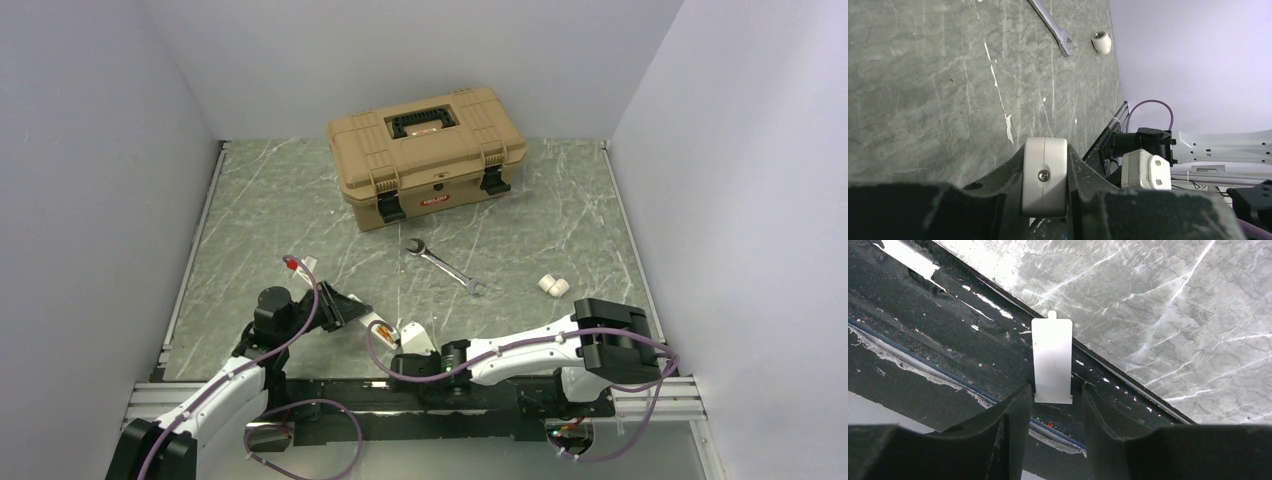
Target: Load the batteries into the remote control
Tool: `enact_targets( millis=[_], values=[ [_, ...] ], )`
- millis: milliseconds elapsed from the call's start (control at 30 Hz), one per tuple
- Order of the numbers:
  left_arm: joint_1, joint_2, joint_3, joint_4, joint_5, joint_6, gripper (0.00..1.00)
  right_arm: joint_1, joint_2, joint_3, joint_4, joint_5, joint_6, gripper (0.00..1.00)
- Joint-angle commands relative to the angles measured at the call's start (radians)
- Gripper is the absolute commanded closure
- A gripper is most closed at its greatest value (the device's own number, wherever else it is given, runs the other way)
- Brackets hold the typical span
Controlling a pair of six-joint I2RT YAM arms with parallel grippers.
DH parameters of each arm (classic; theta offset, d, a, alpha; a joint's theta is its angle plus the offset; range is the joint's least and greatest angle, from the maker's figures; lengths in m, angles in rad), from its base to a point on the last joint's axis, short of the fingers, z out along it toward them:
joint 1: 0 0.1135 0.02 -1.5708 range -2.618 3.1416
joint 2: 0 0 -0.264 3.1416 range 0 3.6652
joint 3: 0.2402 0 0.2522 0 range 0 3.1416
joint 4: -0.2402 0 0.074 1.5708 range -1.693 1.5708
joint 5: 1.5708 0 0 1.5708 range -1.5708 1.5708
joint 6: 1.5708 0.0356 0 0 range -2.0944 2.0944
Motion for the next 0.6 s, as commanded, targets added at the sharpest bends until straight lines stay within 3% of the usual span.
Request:
enact_targets(
  millis=[0,567],
  values=[
    [-0.003,-0.004,-0.068,0.037,0.005,0.004,0.98,-0.001,0.031,0.022,-0.004,-0.011,0.014,0.58],
    [-0.003,0.006,-0.075,0.052,0.005,0.004,0.98,0.007,0.016,0.035,-0.079,0.061,0.044,0.75]
  ],
)
